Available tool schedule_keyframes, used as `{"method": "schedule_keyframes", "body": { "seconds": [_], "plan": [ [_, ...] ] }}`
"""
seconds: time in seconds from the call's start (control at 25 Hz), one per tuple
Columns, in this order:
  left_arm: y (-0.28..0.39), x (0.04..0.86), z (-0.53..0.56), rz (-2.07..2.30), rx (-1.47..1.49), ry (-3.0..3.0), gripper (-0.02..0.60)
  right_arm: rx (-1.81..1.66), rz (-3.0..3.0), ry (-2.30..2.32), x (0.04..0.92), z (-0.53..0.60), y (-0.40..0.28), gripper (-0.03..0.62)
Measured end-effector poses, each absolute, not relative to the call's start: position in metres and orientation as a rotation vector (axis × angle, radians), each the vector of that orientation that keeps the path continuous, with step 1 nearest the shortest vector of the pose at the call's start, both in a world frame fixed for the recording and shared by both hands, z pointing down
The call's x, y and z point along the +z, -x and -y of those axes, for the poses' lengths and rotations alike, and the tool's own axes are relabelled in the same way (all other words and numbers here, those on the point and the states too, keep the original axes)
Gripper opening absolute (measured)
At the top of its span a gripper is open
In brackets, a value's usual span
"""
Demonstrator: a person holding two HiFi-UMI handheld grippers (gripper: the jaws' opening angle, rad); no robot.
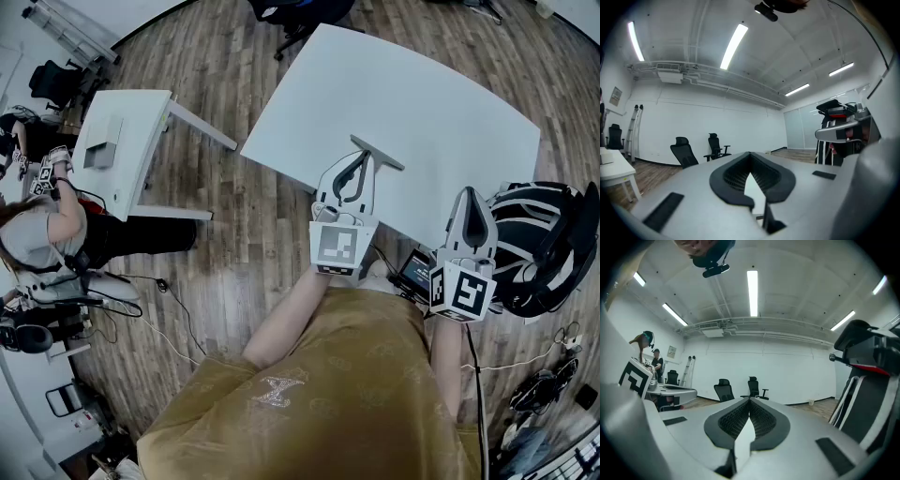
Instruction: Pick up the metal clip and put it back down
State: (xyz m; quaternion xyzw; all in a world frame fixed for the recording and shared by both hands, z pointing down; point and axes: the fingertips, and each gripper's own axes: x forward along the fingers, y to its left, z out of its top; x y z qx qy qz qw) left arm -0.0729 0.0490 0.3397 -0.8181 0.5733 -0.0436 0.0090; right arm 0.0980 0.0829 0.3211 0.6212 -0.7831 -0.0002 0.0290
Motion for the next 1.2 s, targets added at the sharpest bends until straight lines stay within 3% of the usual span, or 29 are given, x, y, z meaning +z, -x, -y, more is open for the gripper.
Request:
{"method": "schedule_keyframes", "body": {
  "seconds": [1.2],
  "plan": [
    [0.072, 0.36, -0.006, -1.663, -0.169, 2.678, 0.006, 0.057, 2.319, -2.044, 0.333, -0.058, -0.1, 0.009]
  ]
}}
